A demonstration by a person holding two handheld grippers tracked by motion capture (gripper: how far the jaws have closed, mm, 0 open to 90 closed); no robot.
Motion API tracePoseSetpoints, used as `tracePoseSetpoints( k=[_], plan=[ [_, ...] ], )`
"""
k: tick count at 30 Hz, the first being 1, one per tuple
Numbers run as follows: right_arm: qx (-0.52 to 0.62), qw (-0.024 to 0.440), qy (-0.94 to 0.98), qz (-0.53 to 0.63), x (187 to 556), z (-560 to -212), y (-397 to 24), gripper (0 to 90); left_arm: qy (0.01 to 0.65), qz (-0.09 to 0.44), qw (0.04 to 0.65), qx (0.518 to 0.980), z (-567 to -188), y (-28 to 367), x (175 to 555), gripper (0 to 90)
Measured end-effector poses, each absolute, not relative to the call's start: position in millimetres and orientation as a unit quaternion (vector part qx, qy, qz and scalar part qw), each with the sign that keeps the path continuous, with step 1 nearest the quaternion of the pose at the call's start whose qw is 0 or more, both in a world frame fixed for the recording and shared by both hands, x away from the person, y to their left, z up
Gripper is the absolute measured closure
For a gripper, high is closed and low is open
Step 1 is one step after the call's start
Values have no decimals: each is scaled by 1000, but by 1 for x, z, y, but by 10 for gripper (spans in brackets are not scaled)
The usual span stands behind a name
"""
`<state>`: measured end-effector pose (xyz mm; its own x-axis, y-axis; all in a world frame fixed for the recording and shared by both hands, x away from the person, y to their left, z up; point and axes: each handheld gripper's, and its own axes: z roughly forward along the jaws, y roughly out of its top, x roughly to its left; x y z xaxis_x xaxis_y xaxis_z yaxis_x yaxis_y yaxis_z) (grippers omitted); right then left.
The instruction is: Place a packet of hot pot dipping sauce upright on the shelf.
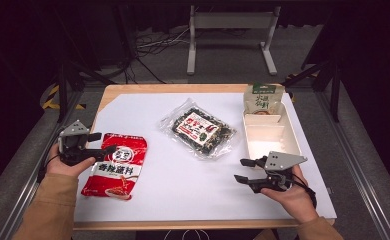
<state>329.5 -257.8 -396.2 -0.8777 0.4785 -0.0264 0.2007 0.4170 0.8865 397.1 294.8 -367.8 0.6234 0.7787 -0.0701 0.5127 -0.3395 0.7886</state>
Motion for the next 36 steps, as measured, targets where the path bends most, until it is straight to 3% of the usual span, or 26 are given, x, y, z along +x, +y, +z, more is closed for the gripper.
tracePoseSetpoints(
  k=[5,13,17,22,30,36],
  plan=[
    [221,131,838,482,334,-404,-256,416,411,182,417,790,-366,300,406,296],
    [234,131,835,481,335,-408,-256,402,438,173,402,785,-374,305,426,240],
    [236,126,833,484,335,-408,-256,406,428,174,411,786,-378,307,432,305],
    [230,125,835,485,334,-409,-255,409,444,158,418,777,-386,309,445,252],
    [221,124,837,485,334,-410,-252,431,470,150,408,768,-404,318,464,287],
    [218,120,839,484,333,-412,-251,434,474,112,430,760,-419,327,476,287]
  ],
)
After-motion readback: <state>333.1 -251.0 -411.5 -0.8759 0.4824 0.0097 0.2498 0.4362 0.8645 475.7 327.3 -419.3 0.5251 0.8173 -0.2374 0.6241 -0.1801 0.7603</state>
